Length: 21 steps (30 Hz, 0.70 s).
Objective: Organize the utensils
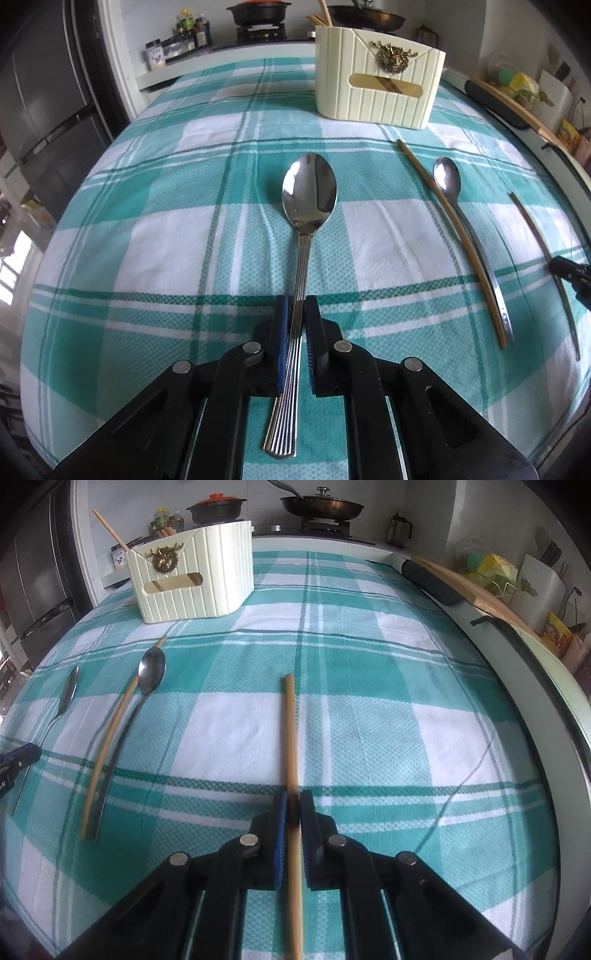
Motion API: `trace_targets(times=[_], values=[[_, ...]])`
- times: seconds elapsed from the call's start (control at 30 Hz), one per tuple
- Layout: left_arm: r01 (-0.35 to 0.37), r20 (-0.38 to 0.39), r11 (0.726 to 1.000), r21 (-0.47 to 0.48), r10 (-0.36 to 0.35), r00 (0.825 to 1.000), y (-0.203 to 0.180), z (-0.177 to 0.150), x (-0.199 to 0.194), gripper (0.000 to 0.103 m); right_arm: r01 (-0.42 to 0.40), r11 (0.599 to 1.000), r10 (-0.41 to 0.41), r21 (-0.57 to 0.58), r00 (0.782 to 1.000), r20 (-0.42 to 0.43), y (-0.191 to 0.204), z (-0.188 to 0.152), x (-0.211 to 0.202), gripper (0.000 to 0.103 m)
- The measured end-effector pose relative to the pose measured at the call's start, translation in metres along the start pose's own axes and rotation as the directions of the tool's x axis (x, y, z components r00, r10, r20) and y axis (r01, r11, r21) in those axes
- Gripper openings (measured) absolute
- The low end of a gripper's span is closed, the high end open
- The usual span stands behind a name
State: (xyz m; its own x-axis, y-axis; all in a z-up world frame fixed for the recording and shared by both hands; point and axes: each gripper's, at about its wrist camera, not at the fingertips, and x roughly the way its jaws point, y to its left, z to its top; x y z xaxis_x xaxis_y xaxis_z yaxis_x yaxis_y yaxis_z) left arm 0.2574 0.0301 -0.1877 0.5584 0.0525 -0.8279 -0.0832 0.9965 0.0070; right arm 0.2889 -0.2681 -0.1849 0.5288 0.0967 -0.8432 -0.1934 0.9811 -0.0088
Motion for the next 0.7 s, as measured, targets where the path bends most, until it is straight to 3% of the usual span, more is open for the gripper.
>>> trace_targets(times=[0.03,0.1,0.13,0.2,0.23,0.3,0.47,0.7], values=[[0.029,-0.009,1.000,-0.001,-0.029,1.000,0.002,0.000,0.000,0.023,-0.009,1.000,0.009,0.001,1.000,-0.005,-0.001,0.000,-0.001,0.010],[0.065,-0.017,0.998,-0.003,-0.065,0.998,0.006,0.001,-0.001,0.055,-0.038,0.999,0.038,0.010,0.999,-0.013,-0.004,0.001,-0.002,0.016],[0.067,-0.012,0.998,-0.004,-0.067,0.998,0.009,0.002,-0.002,0.058,-0.046,0.999,0.046,0.013,0.999,-0.021,-0.006,0.001,-0.002,0.018],[0.073,-0.014,0.997,0.013,-0.072,0.997,0.013,0.006,-0.002,0.059,-0.059,0.998,0.060,0.015,0.998,-0.033,-0.007,0.003,-0.001,0.031],[0.079,-0.027,0.997,0.027,-0.079,0.997,0.013,0.009,-0.001,0.061,-0.066,0.998,0.066,0.013,0.997,-0.037,-0.008,0.005,0.000,0.032],[0.086,-0.056,0.994,0.060,-0.082,0.995,0.012,0.016,0.004,0.070,-0.079,0.997,0.079,-0.001,0.995,-0.058,-0.007,0.009,0.003,0.032],[0.081,-0.101,0.989,0.123,-0.069,0.992,0.007,0.034,0.021,0.071,-0.102,0.994,0.097,-0.037,0.989,-0.113,-0.007,0.024,0.014,0.033],[0.096,-0.142,0.987,0.131,-0.077,0.987,0.002,0.059,0.043,0.077,-0.114,0.989,0.100,-0.090,0.984,-0.148,-0.001,0.054,0.034,0.033]])
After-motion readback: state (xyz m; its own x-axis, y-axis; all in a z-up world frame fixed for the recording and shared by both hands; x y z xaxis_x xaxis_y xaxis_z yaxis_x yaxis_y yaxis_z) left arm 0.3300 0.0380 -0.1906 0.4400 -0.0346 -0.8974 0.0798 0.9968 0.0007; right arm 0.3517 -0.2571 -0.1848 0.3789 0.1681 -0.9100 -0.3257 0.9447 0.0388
